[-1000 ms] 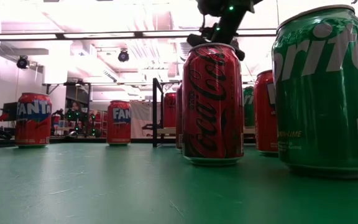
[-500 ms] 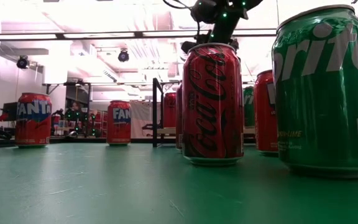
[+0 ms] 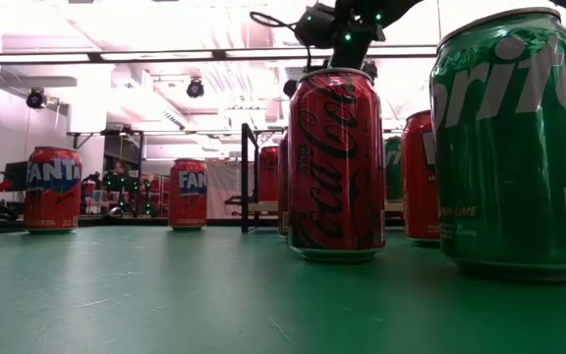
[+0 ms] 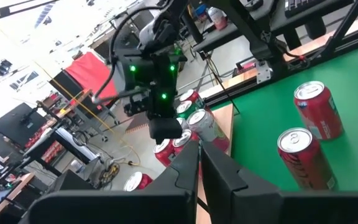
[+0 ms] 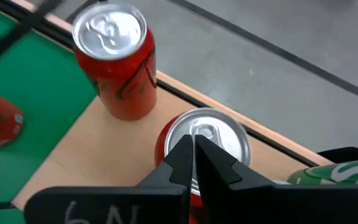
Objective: Place canned beverage on shelf
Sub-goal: Adjust the soda cans on the shelf
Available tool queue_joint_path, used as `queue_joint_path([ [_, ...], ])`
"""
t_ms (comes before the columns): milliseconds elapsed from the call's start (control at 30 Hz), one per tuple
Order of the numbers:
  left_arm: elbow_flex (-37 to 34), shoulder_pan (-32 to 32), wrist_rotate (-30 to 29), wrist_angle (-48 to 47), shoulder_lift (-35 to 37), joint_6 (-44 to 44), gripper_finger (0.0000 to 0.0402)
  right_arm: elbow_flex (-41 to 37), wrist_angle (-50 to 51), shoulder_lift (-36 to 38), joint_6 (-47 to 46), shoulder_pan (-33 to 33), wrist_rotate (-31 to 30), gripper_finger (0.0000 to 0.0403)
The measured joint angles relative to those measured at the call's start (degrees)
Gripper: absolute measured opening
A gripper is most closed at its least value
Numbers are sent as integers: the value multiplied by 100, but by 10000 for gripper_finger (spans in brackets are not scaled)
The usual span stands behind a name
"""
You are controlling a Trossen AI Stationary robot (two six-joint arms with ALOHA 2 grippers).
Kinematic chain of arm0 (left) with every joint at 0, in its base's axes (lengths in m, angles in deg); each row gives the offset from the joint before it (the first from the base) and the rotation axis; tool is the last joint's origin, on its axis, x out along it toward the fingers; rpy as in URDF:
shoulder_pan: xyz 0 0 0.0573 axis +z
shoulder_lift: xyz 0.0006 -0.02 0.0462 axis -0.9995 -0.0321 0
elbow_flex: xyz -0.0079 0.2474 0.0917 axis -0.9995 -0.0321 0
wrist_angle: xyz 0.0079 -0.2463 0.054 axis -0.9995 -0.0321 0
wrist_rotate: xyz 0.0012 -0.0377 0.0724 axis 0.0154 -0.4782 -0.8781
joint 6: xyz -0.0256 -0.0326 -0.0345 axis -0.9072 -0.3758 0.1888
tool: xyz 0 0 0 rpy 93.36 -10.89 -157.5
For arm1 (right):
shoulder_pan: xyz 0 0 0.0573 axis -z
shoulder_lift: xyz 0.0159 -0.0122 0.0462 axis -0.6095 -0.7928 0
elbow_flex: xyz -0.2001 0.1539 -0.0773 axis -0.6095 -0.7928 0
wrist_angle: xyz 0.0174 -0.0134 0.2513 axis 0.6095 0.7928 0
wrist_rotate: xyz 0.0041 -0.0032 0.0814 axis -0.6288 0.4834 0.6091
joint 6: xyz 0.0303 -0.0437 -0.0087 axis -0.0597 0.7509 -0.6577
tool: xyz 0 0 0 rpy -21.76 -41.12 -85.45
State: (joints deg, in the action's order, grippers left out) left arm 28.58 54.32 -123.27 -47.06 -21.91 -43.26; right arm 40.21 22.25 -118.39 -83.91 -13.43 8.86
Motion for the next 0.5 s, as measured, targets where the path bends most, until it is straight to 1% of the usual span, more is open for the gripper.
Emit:
queue_joint_path([
  [500, -2, 0, -2, -7, -4, -22, 1, -4, 59, -99, -167, -90, 166, 9],
])
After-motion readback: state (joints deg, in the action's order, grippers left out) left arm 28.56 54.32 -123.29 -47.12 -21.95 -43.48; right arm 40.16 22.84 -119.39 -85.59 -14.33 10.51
